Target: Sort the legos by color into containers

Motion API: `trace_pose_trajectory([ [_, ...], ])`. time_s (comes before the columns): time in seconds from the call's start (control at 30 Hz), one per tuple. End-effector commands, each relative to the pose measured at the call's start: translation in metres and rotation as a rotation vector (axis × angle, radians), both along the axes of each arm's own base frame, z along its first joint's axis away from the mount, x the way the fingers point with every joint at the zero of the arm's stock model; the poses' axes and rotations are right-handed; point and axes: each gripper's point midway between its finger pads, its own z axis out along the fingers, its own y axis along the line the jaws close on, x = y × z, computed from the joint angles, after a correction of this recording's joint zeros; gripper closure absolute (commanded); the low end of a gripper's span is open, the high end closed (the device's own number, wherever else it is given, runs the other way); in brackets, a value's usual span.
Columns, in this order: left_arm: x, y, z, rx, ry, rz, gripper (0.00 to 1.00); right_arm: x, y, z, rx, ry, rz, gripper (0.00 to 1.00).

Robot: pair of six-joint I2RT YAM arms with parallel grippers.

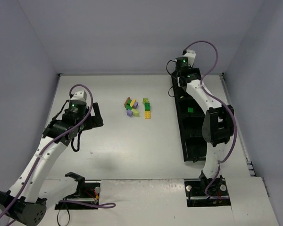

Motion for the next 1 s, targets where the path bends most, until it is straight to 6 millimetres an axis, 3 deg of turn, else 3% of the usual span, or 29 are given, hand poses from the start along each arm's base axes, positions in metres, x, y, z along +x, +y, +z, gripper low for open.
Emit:
trace_pose_trajectory([
  [0.0,0.018,-0.011,0.014,-0.066,-0.068,0.005,0.12,0.021,-0.01,0.018,0.046,-0.078,-0.008,1.0],
  [0.13,0.025,-0.013,0.01,-0.059,-0.049,0.008,0.12,0.045,-0.043,0.003,0.047,-0.082,-0.038,1.0],
  [0.37,0.03,-0.016,0.011,-0.073,-0.06,0.012,0.12,0.071,-0.068,-0.018,0.032,-0.095,-0.045,1.0],
  [0.73,0.036,-0.019,0.006,-0.07,-0.047,0.005,0.12,0.094,-0.076,-0.008,0.012,-0.172,-0.017,0.99],
  [0.97,0.039,-0.019,0.002,-0.053,-0.035,0.002,0.12,0.102,-0.077,-0.023,0.004,-0.156,-0.014,0.94],
])
